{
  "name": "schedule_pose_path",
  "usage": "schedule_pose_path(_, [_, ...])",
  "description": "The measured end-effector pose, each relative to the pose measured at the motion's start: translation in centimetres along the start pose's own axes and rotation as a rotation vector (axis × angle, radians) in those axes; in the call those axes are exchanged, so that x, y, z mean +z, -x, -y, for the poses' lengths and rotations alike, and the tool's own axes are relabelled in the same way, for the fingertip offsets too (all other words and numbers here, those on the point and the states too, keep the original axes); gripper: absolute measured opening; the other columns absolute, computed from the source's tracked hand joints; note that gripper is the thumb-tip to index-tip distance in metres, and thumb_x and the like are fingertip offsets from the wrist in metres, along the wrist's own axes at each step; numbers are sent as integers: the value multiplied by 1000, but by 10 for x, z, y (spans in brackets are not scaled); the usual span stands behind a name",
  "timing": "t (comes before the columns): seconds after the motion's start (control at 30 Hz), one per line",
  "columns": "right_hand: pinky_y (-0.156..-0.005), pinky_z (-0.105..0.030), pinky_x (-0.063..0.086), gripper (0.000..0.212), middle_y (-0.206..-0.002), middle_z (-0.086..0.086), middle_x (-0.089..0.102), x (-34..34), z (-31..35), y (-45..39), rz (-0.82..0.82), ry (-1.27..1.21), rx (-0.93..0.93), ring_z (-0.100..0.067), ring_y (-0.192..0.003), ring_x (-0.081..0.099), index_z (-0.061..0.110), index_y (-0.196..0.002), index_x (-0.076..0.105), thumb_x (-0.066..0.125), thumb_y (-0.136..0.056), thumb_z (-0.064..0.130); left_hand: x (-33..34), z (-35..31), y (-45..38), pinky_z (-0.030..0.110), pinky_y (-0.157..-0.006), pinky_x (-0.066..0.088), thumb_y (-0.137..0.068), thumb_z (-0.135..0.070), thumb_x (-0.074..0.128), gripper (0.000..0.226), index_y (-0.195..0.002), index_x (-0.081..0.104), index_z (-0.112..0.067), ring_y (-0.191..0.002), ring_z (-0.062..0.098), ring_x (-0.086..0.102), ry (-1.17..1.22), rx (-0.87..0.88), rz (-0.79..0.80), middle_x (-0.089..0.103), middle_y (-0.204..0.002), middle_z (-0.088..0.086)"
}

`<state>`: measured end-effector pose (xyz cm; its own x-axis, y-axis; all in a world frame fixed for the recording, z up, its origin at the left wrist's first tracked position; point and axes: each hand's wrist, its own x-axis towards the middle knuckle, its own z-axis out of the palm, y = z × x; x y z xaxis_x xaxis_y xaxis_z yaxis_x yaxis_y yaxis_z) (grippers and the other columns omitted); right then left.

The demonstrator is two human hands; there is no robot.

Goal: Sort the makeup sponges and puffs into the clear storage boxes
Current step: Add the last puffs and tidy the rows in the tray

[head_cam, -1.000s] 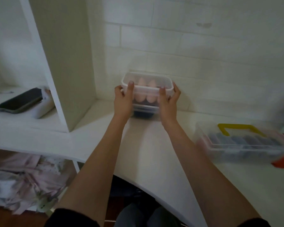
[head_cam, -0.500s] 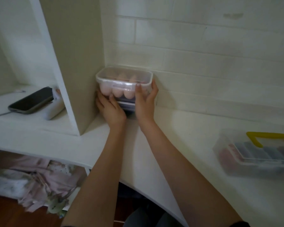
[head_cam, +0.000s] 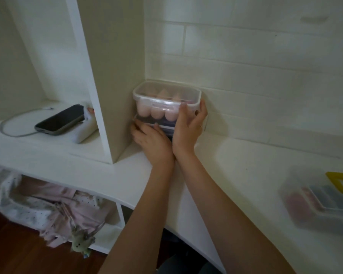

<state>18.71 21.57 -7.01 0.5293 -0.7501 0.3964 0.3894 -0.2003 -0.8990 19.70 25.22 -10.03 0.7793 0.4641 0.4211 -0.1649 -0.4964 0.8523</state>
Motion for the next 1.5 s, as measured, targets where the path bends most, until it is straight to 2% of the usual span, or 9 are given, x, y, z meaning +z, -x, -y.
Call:
schedule_pose_path(0.13, [-105, -43, 39, 73, -137, -2, 53, -2, -3, -2, 76, 65, 26, -23, -123, 50, 36, -140, 31, 46, -76, 67, 5, 1, 2, 25, -114, 5, -101, -18, 21, 56, -142, 6, 17, -143, 40, 12, 226, 52, 155, 5, -152, 33])
schedule_pose_path(0.43, [-120, -35, 10, 70, -161, -3, 4, -42, 11, 1, 290, 163, 92, -17, -147, 6, 23, -152, 5, 44, -98, 42, -9, -9, 13, 39, -96, 32, -89, -15, 53, 39, -124, 50, 3, -103, 43, 53, -155, 196, -191, 54, -120, 27])
schedule_pose_path(0.5, [-116, -28, 16, 58, -158, -4, 18, -59, 25, 2, 256, 165, 90, -16, -145, 17, 20, -151, 17, 40, -100, 35, -17, -17, 30, 36, -92, 31, -84, -4, 57, 31, -113, 47, -2, -98, 38, 49, -72, 349, -202, 56, -110, 27])
schedule_pose_path(0.6, [-94, -25, 43, 27, -109, -6, 68, -94, 53, -3, 145, 222, -42, -23, -107, 61, 14, -111, 64, 42, -97, 21, -33, -36, 69, 29, -85, 31, -81, 3, 54, 20, -100, 51, -1, -92, 34, 47, 106, 524, -9, 57, -100, 24])
schedule_pose_path(0.7, [-74, -43, 55, 20, -74, 5, 69, -143, 85, -13, 47, 335, -221, -14, -73, 67, 20, -90, 63, 43, -92, 21, -49, -58, 111, 26, -88, 39, -92, -16, 46, 19, -104, 56, -5, -97, 22, 52, 365, 466, 302, 58, -102, 11])
schedule_pose_path(0.83, [-89, -38, 43, 20, -83, 1, 70, -233, 114, -31, -129, 824, -357, -23, -84, 65, 23, -101, 60, 43, -92, 21, -59, -96, 169, 25, -96, 39, -91, -45, 40, 46, -118, 54, -12, -110, 15, 52, 520, 437, 691, 60, -117, 2])
schedule_pose_path(1.0, [-105, -53, 25, 32, -120, -6, 60, -341, 113, -37, -339, 1284, -83, -30, -118, 48, 24, -119, 53, 47, -87, 23, -51, -132, 242, 33, -115, 20, -88, -45, 59, 66, -141, 35, -12, -142, 21, 19, 448, 372, 955, 30, -150, 8])
schedule_pose_path(1.3, [-92, -48, 40, 34, -129, -9, 55, -374, 63, -23, -329, 1209, -52, -33, -125, 36, 20, -113, 64, 52, -89, 39, -31, -109, 228, 21, -106, 30, -87, -23, 66, 53, -134, 45, -8, -136, 24, 36, 519, 203, 816, 35, -148, 13])
schedule_pose_path(1.5, [-97, -56, 41, 54, -128, -25, 53, -292, 11, -19, -27, 1180, -406, -48, -123, 37, 15, -124, 60, 43, -85, 47, -1, -55, 151, 49, -114, 15, -93, -24, 35, 50, -140, 43, -9, -140, 48, 13, -58, 747, 393, 23, -149, 31])
